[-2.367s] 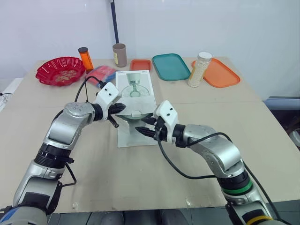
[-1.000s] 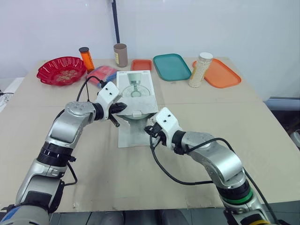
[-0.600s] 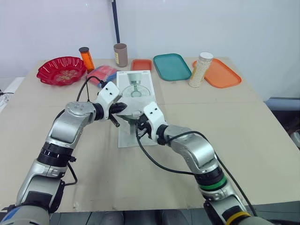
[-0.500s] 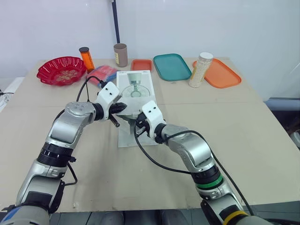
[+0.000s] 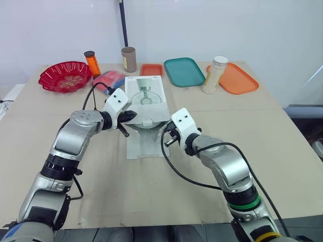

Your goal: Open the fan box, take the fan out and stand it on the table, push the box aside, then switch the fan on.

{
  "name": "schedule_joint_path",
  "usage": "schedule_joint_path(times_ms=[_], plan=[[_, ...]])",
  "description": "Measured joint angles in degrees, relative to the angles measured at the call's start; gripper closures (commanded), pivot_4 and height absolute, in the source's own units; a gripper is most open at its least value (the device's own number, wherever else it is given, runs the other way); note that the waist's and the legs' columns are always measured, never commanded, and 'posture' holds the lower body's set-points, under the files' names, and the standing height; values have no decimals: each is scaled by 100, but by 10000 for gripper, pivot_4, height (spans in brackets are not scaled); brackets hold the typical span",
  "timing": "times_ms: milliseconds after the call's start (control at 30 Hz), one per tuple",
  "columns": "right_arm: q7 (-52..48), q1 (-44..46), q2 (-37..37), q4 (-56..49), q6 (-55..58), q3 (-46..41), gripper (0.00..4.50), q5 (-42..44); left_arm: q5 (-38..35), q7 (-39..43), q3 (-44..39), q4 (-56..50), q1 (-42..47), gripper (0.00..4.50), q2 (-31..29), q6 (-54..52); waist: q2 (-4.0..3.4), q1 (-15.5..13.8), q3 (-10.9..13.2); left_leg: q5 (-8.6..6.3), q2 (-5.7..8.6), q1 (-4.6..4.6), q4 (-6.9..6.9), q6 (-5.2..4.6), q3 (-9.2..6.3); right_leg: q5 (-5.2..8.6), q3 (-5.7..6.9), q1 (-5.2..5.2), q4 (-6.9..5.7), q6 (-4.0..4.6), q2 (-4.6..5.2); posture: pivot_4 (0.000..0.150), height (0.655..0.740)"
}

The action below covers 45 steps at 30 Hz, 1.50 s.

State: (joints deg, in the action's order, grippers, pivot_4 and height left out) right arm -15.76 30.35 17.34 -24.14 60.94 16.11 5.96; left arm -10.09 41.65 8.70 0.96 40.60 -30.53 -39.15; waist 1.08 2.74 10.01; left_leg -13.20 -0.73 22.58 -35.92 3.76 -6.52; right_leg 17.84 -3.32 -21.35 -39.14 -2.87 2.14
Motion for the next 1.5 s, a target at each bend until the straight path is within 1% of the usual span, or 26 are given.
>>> schedule_joint_path(times_ms=[100,167,300,400,567,667,767,800,900,1133,1367,1500], plan=[[-362,-2,398,-357,-62,33,44380,84,2,9,-4,4,3,45000,4,-1,0,-1,0,0,3,1,0,0,0,1,1,-1,0,-2,3,1500,7400],[-538,46,494,-573,44,-13,44380,198,2,14,-9,3,2,45000,3,-4,-1,0,1,0,0,0,0,-1,-1,1,1,-1,0,-1,0,1500,7400],[-747,450,588,-960,325,-156,44380,445,2,14,-18,-1,-9,45000,-3,-10,-1,1,0,0,1,0,0,-1,-3,1,2,1,0,-1,0,1500,7400],[-754,607,113,-897,503,-326,44380,695,2,14,-22,-5,-10,45000,-1,-11,0,1,-1,0,0,0,1,-1,-4,1,3,1,0,-1,0,1500,7400],[-701,779,-242,-462,511,-192,44380,743,2,11,-20,-8,-10,45000,12,-12,0,1,-1,0,3,0,-1,0,-3,1,3,1,0,-1,3,1500,7400],[-539,1104,-663,240,268,-41,44380,672,3,12,-23,-18,-16,45000,16,-23,-3,5,-2,0,0,-2,1,0,-4,0,4,0,0,0,0,1500,7400],[-404,1109,-897,636,193,57,44380,606,1,11,-30,-34,-17,45000,17,-62,-3,2,-2,0,3,0,1,0,-4,0,4,0,0,0,5,1500,7400],[-259,1108,-1156,782,290,-66,44380,613,1,11,-39,-43,-20,45000,16,-75,-3,6,-2,0,3,0,2,0,-2,0,3,-2,0,0,5,1500,7400],[35,1108,-1604,978,485,-300,44380,637,1,5,-44,-74,-32,45000,18,-103,-3,7,-2,0,0,0,4,0,-4,0,4,-3,-1,1,2,1500,7400],[378,1045,-1845,1133,837,-550,44380,627,1,-3,-46,-108,-46,45000,30,-120,-4,7,-2,1,1,0,4,1,-4,0,4,-3,-1,1,3,1500,7400],[474,635,-1467,835,1334,-753,44380,667,2,2,-54,-109,-54,45000,32,-117,-4,6,-3,1,1,-1,5,1,-4,0,4,-3,-1,1,2,1500,7400],[621,606,-1391,658,1475,-855,44380,613,2,7,-56,-107,-53,45000,34,-116,-5,7,-3,1,1,-1,6,1,-3,0,4,-3,-1,1,3,1500,7400]])
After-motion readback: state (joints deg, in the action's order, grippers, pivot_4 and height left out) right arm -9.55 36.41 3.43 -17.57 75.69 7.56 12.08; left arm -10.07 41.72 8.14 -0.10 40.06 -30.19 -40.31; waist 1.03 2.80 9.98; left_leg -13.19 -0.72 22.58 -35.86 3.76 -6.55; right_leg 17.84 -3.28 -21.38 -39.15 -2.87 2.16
